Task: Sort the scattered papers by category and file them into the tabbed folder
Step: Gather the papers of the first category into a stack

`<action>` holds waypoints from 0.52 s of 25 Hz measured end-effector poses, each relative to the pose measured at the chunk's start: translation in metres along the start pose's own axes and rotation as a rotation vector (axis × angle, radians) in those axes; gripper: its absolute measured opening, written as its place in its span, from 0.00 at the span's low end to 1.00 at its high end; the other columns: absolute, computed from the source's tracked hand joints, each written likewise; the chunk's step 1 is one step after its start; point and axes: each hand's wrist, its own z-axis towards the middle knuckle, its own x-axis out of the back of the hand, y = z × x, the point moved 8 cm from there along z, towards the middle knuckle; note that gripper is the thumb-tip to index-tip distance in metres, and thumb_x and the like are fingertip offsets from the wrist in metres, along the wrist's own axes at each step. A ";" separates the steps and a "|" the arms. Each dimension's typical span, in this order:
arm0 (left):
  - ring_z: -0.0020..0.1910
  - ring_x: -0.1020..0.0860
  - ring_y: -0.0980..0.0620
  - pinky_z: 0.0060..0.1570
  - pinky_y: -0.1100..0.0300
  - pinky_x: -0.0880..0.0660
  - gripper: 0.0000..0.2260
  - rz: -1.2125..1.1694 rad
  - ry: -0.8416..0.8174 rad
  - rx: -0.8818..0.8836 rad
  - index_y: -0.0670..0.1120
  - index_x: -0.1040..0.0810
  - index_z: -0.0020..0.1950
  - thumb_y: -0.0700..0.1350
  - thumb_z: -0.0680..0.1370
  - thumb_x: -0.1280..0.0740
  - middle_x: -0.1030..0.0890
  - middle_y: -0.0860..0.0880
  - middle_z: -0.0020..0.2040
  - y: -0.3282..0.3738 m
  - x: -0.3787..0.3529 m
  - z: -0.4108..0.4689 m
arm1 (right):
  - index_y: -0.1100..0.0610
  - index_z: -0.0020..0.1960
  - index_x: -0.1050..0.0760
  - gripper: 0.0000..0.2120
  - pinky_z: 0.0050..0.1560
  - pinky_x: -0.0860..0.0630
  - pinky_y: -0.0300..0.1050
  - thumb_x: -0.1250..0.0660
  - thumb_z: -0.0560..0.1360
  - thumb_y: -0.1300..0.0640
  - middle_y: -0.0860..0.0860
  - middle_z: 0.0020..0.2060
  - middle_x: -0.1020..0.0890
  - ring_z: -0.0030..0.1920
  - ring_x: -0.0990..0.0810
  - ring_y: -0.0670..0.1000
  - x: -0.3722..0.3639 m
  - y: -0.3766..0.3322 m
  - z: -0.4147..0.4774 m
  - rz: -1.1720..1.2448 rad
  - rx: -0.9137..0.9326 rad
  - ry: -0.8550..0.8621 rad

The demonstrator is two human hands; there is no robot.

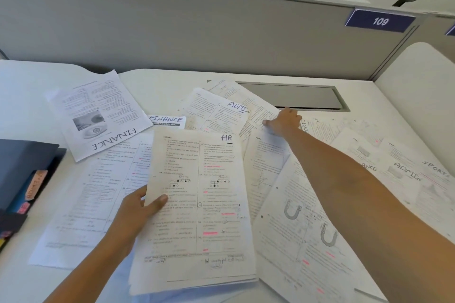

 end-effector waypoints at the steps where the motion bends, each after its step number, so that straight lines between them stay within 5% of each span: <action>1: 0.44 0.16 0.44 0.41 0.52 0.20 0.09 -0.006 -0.008 0.009 0.50 0.20 0.53 0.42 0.74 0.29 0.15 0.47 0.46 -0.002 -0.001 0.002 | 0.64 0.71 0.42 0.41 0.66 0.34 0.54 0.30 0.70 0.41 0.60 0.68 0.34 0.68 0.35 0.61 -0.001 -0.003 0.003 -0.008 0.018 0.001; 6: 0.44 0.16 0.44 0.42 0.51 0.20 0.10 -0.042 -0.022 0.040 0.50 0.20 0.54 0.43 0.74 0.29 0.14 0.47 0.46 -0.009 0.000 0.003 | 0.63 0.65 0.35 0.29 0.53 0.26 0.49 0.26 0.71 0.56 0.59 0.60 0.25 0.59 0.24 0.59 0.002 -0.002 0.004 0.259 -0.018 -0.015; 13: 0.45 0.17 0.43 0.42 0.50 0.21 0.11 -0.100 0.022 -0.012 0.48 0.21 0.55 0.41 0.74 0.30 0.15 0.45 0.46 0.003 0.018 -0.005 | 0.63 0.53 0.23 0.07 0.42 0.22 0.41 0.33 0.75 0.63 0.56 0.52 0.18 0.43 0.20 0.52 0.056 0.041 -0.037 1.019 -0.275 0.496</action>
